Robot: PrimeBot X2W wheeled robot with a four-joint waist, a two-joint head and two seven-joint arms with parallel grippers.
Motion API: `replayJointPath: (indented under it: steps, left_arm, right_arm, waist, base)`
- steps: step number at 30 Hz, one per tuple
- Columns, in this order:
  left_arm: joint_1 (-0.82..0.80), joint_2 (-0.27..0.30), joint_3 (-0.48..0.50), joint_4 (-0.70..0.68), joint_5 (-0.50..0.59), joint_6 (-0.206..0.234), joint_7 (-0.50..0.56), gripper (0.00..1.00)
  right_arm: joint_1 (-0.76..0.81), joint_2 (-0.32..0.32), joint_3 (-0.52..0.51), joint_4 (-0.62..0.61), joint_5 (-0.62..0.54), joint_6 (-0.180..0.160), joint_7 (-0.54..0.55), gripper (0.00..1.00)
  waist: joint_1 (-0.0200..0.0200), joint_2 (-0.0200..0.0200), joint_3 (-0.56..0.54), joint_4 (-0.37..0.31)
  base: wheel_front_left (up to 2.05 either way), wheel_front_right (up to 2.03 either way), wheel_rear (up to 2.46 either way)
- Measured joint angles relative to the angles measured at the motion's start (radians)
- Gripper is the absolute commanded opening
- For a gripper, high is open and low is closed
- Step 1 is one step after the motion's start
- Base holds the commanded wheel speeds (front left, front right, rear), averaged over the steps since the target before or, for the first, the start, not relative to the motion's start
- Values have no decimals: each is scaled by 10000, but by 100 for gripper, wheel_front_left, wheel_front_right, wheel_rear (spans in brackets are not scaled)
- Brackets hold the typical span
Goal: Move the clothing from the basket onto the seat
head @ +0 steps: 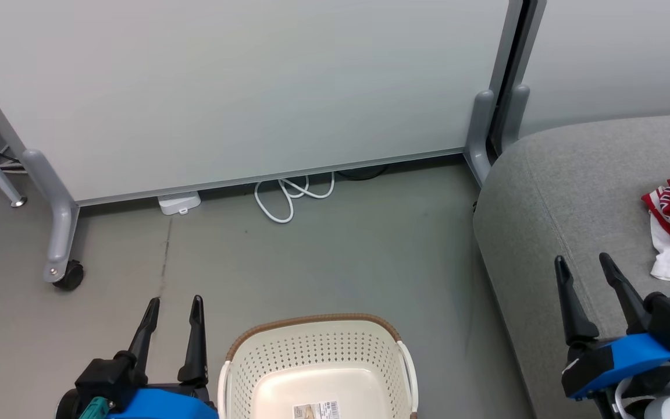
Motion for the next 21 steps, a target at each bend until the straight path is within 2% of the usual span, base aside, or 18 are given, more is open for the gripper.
replayJointPath:
  steps: [7, 21]
  left_arm:
    - [10, 69, 104, 192, -125, 0, 0, 100]
    - [72, 44, 313, 307, -171, 0, 0, 100]
  right_arm:
    - [409, 288, 8, -194, -98, -2, 140, 100]
    - [543, 418, 238, -242, -105, -2, 230, 100]
  waist:
    - [1, 0, -61, 96]
    - [2, 0, 17, 43]
  base:
    - [0, 0, 0]
    - [0, 0, 0]
